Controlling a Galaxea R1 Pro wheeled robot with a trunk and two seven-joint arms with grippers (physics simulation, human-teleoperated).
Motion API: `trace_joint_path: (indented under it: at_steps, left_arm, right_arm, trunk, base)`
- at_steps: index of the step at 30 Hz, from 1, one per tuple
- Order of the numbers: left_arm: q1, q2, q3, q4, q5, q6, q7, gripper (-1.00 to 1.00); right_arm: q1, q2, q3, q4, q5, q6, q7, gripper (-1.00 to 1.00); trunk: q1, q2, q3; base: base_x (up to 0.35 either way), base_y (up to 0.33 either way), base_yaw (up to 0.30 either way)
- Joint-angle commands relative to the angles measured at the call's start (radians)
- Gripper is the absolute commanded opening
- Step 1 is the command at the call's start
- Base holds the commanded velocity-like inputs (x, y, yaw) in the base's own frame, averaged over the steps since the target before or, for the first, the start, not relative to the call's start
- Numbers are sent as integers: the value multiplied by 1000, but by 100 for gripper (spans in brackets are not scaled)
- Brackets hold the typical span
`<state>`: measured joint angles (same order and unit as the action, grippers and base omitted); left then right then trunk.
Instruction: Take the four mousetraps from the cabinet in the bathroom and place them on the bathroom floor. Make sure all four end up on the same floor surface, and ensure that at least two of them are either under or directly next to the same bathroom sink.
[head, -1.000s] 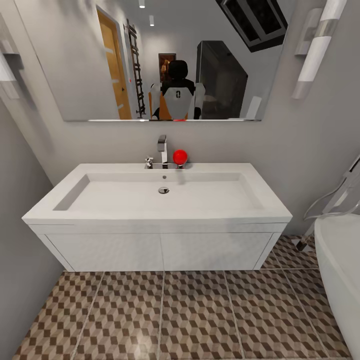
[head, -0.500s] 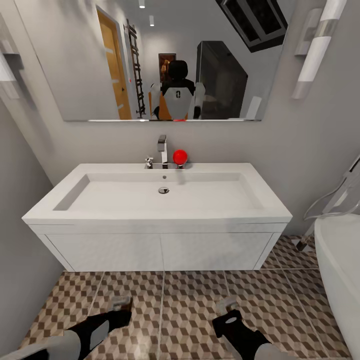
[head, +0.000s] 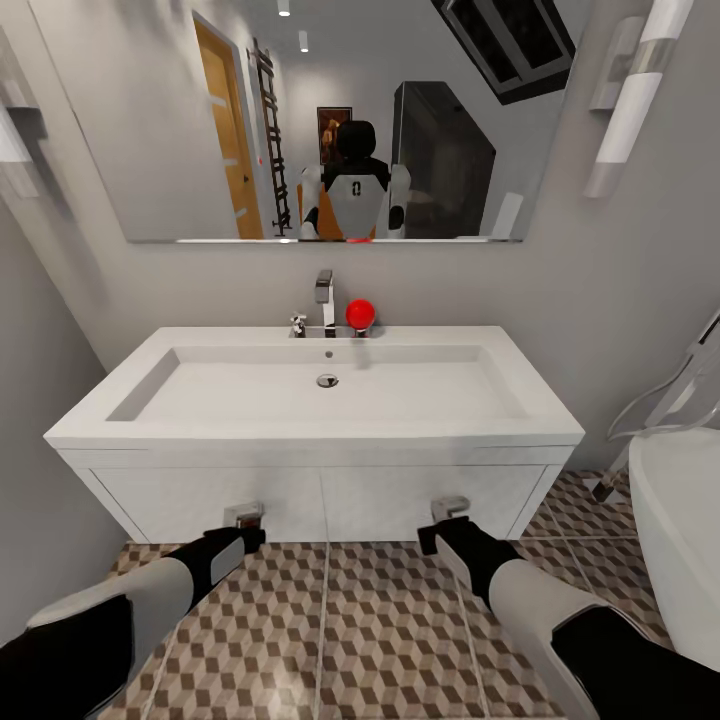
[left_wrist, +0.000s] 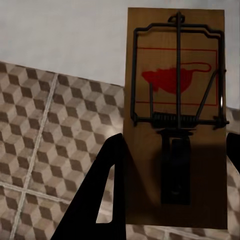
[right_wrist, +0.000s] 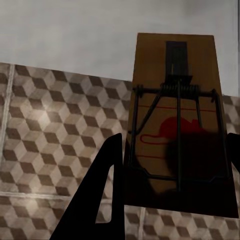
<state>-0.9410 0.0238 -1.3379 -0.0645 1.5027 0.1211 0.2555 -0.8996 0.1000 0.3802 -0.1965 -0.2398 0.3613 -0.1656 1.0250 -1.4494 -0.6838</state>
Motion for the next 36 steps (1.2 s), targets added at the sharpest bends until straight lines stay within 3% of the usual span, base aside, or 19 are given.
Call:
trace_joint_path:
  at_steps: [1, 10, 14, 20, 25, 29, 36]
  left_arm:
    - [-1, 1, -7, -5, 2, 3, 13, -100]
    - [-1, 2, -14, -5, -6, -4, 11, -100]
    - [0, 8, -16, -5, -8, -6, 8, -100]
    - [2, 53, -16, -6, -5, -7, 1, -100]
    - [18, 10, -15, -13, -4, -5, -9, -100]
    - [78, 11, -15, -11, -4, -8, -10, -100]
    - [97, 24, -15, -11, -3, -11, -10, -100]
  right_arm:
    - [-1, -2, 6, 0, -13, 5, -5, -100]
    - [0, 2, 7, 1, -14, -3, -7, -100]
    - [2, 4, 7, 1, -19, -81, -8, -100]
    - [11, -5, 4, 12, -22, -97, -14, -100]
    - [13, -6, 5, 46, -23, -98, -16, -100]
    - [14, 0, 5, 79, -23, -100, -16, -100]
    - [14, 0, 5, 83, -22, -111, -15, -100]
  trunk:
    - [0, 0, -1]
    - [0, 0, -1]
    - [0, 0, -1]
    - [19, -35, -17]
    - [38, -70, -32]
    - [54, -98, -45]
    - [80, -147, -67]
  base:
    - [0, 0, 0]
    - [0, 0, 0]
    - [0, 0, 0]
    - [0, 0, 0]
    - [0, 0, 0]
    - [0, 0, 0]
    - [0, 0, 0]
